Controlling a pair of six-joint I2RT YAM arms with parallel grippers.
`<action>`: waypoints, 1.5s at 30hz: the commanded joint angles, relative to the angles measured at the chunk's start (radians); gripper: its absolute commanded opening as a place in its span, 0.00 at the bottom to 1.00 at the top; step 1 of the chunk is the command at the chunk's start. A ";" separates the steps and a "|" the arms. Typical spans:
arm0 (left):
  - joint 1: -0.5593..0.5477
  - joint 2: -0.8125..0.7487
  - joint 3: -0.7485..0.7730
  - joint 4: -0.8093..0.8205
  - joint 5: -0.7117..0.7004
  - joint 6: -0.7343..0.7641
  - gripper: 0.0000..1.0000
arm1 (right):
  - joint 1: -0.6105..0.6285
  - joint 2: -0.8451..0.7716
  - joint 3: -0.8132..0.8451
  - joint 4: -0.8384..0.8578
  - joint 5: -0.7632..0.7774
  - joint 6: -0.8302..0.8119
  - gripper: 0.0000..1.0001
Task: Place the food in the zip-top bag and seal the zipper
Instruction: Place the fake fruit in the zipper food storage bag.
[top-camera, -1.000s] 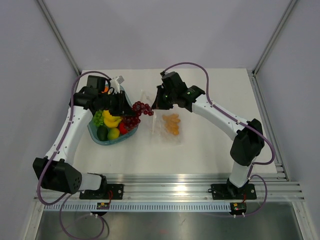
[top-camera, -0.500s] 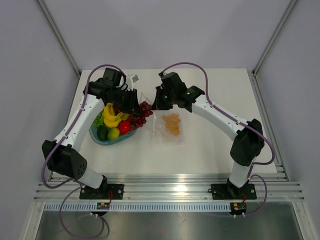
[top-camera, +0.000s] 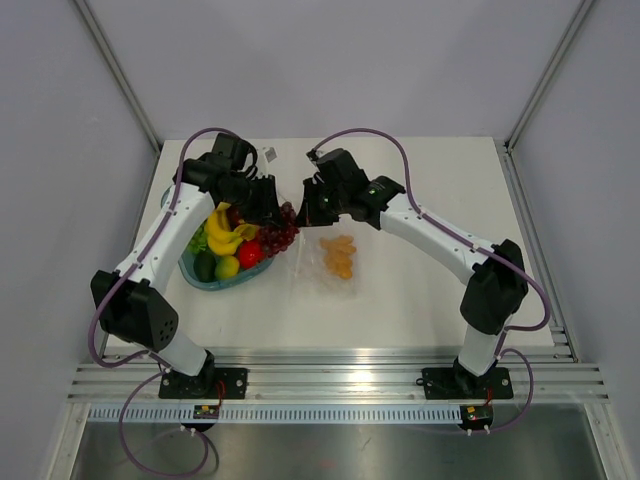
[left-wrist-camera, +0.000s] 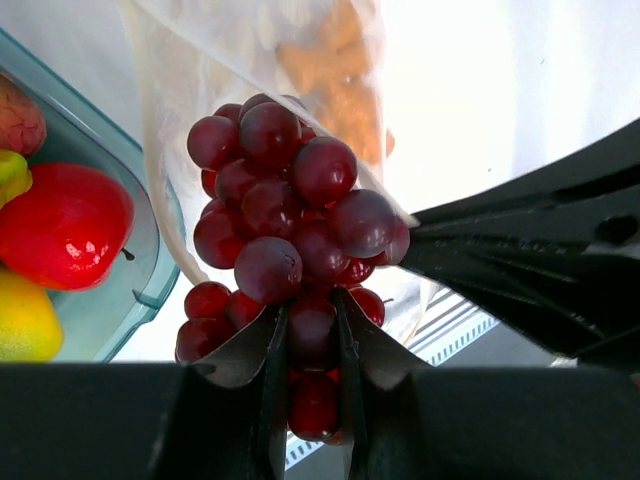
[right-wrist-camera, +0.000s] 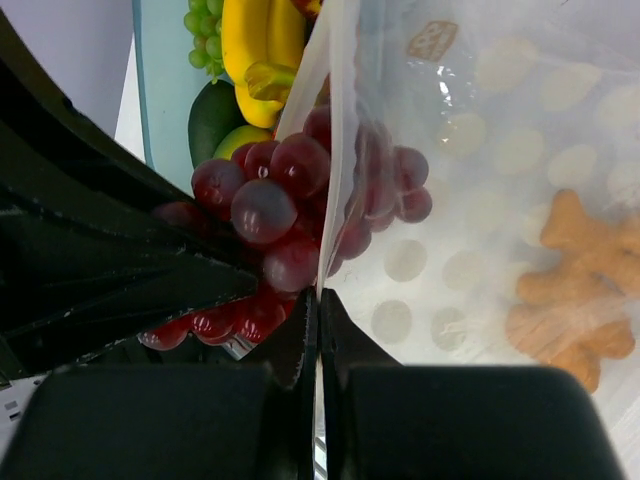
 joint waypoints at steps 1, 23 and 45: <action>-0.003 0.010 0.054 0.081 0.002 -0.089 0.06 | 0.021 -0.065 -0.014 0.059 -0.052 -0.003 0.00; -0.036 -0.025 -0.219 0.327 0.038 -0.350 0.02 | 0.029 -0.076 -0.026 0.090 -0.040 0.008 0.00; -0.040 -0.024 -0.178 0.410 -0.047 -0.424 0.16 | 0.033 -0.075 -0.048 0.122 -0.109 0.030 0.00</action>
